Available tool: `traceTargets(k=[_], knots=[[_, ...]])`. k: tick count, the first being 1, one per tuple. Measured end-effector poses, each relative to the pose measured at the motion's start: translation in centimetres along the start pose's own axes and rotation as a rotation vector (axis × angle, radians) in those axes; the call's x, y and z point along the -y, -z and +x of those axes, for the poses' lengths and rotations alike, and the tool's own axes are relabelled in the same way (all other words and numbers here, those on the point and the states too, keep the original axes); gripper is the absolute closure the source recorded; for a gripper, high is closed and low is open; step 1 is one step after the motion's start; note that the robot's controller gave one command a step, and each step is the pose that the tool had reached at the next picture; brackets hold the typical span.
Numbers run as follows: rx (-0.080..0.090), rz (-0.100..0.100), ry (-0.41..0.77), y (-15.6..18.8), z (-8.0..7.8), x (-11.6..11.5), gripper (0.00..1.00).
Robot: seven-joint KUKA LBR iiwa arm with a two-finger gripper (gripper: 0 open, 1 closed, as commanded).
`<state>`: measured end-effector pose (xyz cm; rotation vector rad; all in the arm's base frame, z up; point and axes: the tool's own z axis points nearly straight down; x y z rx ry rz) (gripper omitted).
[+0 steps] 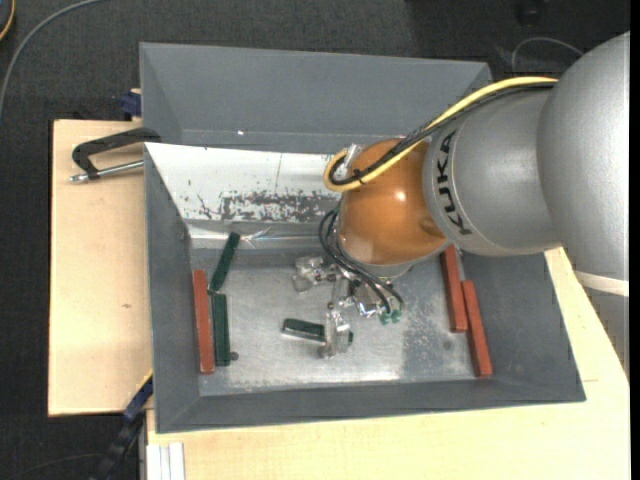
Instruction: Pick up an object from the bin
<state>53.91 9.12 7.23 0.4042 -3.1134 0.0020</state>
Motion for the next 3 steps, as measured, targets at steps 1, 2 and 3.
traceTargets(k=[1, 2, 3], knots=[[0.002, -0.003, 0.001, 0.1, -0.1, -0.2, 1.00], [0.017, -0.001, 0.018, 18.5, -0.8, -1.5, 1.00], [0.019, -0.003, 0.124, 26.7, -1.6, -6.9, 1.00]])
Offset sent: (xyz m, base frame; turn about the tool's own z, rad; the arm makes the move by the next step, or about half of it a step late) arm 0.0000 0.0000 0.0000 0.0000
